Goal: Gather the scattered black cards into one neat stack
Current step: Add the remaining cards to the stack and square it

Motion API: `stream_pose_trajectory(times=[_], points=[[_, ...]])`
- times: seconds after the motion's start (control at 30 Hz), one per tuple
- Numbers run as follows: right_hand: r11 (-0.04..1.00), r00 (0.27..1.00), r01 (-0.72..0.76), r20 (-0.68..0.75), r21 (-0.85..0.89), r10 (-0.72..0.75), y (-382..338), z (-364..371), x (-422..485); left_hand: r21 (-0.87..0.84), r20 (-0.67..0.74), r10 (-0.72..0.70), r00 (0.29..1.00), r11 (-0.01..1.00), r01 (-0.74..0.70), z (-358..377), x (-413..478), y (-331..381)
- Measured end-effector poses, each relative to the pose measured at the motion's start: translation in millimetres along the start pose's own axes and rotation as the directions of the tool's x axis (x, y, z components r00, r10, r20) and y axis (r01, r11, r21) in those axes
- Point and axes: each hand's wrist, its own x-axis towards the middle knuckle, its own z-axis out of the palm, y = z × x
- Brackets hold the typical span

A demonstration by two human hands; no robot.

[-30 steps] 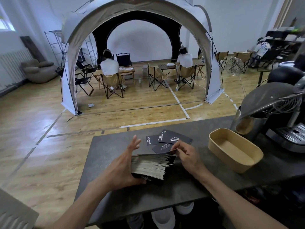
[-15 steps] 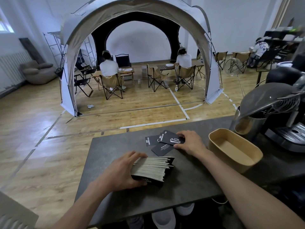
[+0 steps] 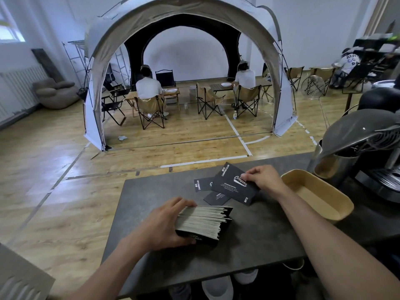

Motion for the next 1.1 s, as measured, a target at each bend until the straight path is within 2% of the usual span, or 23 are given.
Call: stream_pose_trajectory(times=[0.07, 0.13, 0.17, 0.2, 0.27, 0.3, 0.33, 0.37, 0.4, 0.43, 0.47, 0.53, 0.63, 0.73, 0.8, 0.83, 0.87, 0.9, 0.97, 1.03, 1.1], points=[[0.996, 0.995, 0.084, -0.051, -0.015, -0.084, -11, 3, -10, 0.004, -0.004, 0.011, 1.0, 1.0, -0.011, 0, 0, -1], [0.975, 0.976, 0.217, -0.018, -0.035, -0.218, -21, 11, -28, -0.002, -0.014, 0.014, 1.0, 1.0, -0.014, 0, 1, -1], [0.956, 0.958, 0.281, 0.081, -0.079, -0.275, -25, 17, -39, -0.016, -0.03, 0.013, 0.999, 1.0, -0.014, 0, 1, -1], [0.936, 0.924, 0.33, 0.244, -0.12, -0.294, -29, 24, -51, -0.033, -0.049, 0.009, 0.999, 0.999, -0.011, 1, 2, -1], [0.936, 0.79, 0.329, 0.578, -0.122, -0.203, -33, 35, -69, -0.057, -0.066, -0.004, 0.998, 0.998, 0.0, 2, 2, -3], [0.956, 0.764, 0.281, 0.622, -0.084, -0.17, -34, 36, -72, -0.057, -0.053, -0.002, 0.999, 0.998, -0.001, 2, 2, -4], [0.967, 0.799, 0.252, 0.572, -0.042, -0.184, -33, 36, -67, -0.043, -0.036, 0.008, 0.999, 0.999, -0.009, 2, 2, -4], [0.957, 0.872, 0.277, 0.44, -0.083, -0.214, -31, 34, -58, -0.027, -0.022, 0.015, 1.0, 1.0, -0.016, 2, 3, -4], [0.91, 0.923, 0.332, 0.283, -0.248, -0.26, -28, 30, -46, -0.016, -0.016, 0.014, 1.0, 1.0, -0.014, 2, 3, -3], [0.814, 0.937, 0.35, 0.188, -0.463, -0.296, -26, 26, -39, -0.014, -0.018, 0.009, 1.0, 1.0, -0.009, 2, 3, -3], [0.699, 0.939, 0.333, 0.153, -0.632, -0.308, -23, 26, -36, -0.014, -0.024, 0.005, 1.0, 1.0, -0.006, 2, 3, -3], [0.583, 0.945, 0.313, 0.183, -0.75, -0.272, -14, 30, -31, -0.017, -0.037, 0.007, 0.999, 1.0, -0.007, 1, 4, -4], [0.483, 0.918, 0.371, 0.234, -0.793, -0.321, -15, 32, -28, -0.022, -0.033, -0.009, 0.999, 1.0, 0.009, 1, 3, -4], [0.477, 0.888, 0.376, 0.162, -0.795, -0.431, -20, 23, -27, -0.032, -0.02, -0.015, 1.0, 0.999, 0.014, 2, 2, -4], [0.575, 0.847, 0.379, 0.021, -0.725, -0.531, -22, 18, -31, -0.039, -0.016, -0.017, 1.0, 0.999, 0.017, 1, 2, -4], [0.658, 0.816, 0.412, -0.066, -0.63, -0.574, -22, 15, -35, -0.041, -0.014, -0.015, 1.0, 0.999, 0.014, 0, 2, -3], [0.757, 0.802, 0.456, -0.152, -0.467, -0.577, -24, 14, -42, -0.042, -0.011, -0.009, 1.0, 0.999, 0.008, 0, 3, -3], [0.837, 0.818, 0.491, -0.202, -0.242, -0.538, -26, 16, -49, -0.044, -0.006, -0.002, 1.0, 0.999, 0.002, -1, 3, -2], [0.851, 0.866, 0.495, -0.181, 0.173, -0.467, -30, 25, -64, -0.047, 0.007, 0.001, 1.0, 0.999, 0.0, -2, 3, 0], [0.848, 0.912, 0.407, -0.091, 0.339, -0.401, -28, 42, -72, -0.06, 0.013, -0.024, 1.0, 0.998, 0.025, -2, 3, 1], [0.819, 0.957, 0.243, 0.009, 0.519, -0.29, -22, 61, -78, -0.092, 0.008, -0.053, 0.999, 0.994, 0.054, -2, 3, 1]])
